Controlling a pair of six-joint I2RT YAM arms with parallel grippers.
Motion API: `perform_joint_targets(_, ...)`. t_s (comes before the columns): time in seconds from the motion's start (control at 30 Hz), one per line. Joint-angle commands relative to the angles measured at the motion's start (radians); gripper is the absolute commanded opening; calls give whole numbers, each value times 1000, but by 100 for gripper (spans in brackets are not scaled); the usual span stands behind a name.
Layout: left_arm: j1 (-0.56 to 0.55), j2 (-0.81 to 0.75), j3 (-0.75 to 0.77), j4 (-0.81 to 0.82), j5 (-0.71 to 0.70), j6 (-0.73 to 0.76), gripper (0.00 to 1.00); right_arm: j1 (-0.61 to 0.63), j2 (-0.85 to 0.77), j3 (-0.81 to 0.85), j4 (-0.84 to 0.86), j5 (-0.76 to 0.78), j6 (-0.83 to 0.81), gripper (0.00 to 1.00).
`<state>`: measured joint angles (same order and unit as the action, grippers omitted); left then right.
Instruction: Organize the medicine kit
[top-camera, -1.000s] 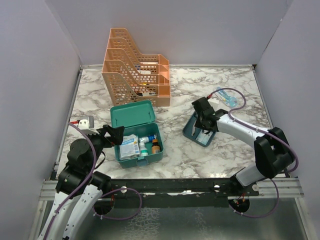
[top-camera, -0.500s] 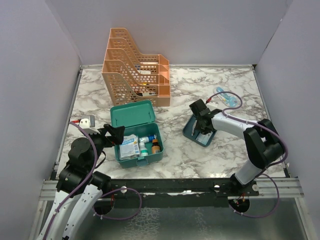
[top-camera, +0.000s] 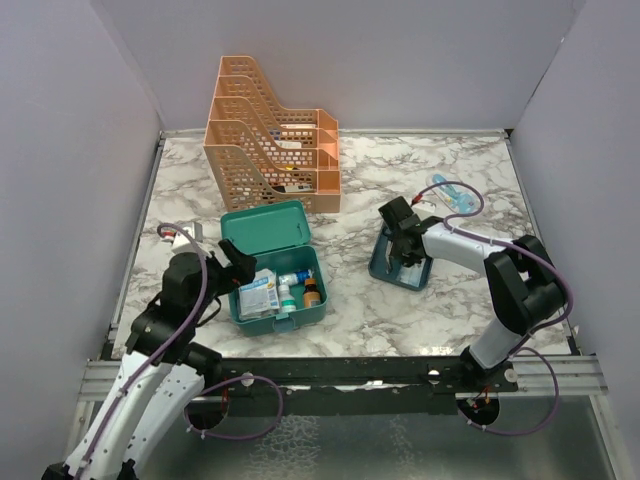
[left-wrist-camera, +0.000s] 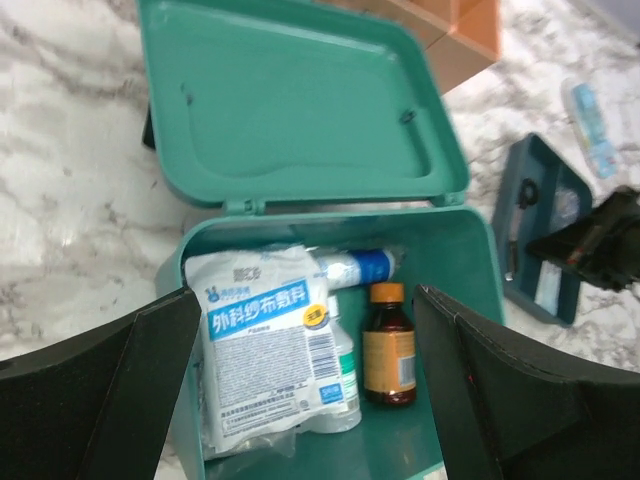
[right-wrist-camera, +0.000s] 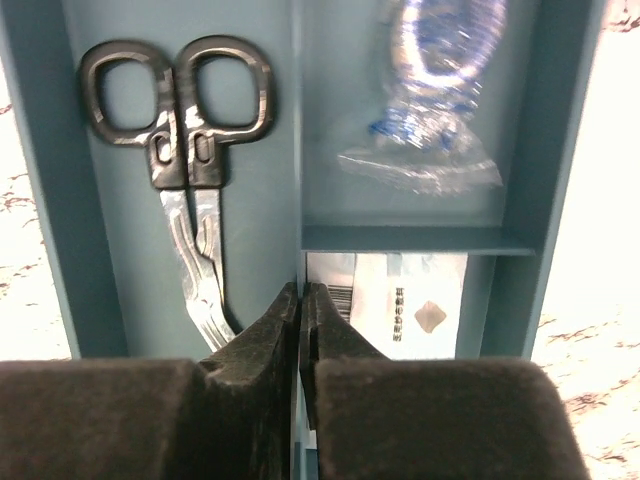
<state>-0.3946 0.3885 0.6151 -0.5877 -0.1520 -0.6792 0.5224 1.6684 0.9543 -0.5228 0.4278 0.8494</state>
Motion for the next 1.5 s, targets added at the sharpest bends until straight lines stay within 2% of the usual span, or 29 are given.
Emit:
perform_joint_targets(0.0, 3, 121, 31, -97, -65, -120, 92, -5, -6, 26, -20, 54, -28, 1)
perform_joint_targets(0.23, 4, 251, 51, -125, -144, -120, 90, -5, -73, 35, -36, 60, -71, 1)
perform_joint_targets(0.3, 3, 274, 51, -121, -143, -108, 86, -6, -88, 35, -36, 60, -85, 1)
perform_joint_targets(0.57, 3, 318, 44, -31, -47, 19, 56, -6, -129, 12, -19, 41, -152, 1)
perform_joint_targets(0.73, 3, 334, 31, 30, 43, 70, 44, -5, -174, -1, -18, 32, -183, 1)
perform_joint_targets(0.93, 3, 387, 19, 91, 214, 137, 38, -5, -231, -7, -14, 6, -241, 1)
perform_joint_targets(1.13, 3, 412, 19, 175, 329, 207, 38, -6, -273, -3, 11, -82, -399, 1)
perform_joint_targets(1.27, 3, 444, 24, 239, 430, 211, 43, -5, -312, 7, 16, -171, -493, 1)
perform_joint_targets(1.37, 3, 476, 36, 249, 447, 207, 49, -5, -349, 21, 16, -272, -571, 1)
perform_joint_targets(1.47, 3, 490, 47, 237, 446, 213, 65, -6, -381, 41, 11, -386, -660, 1)
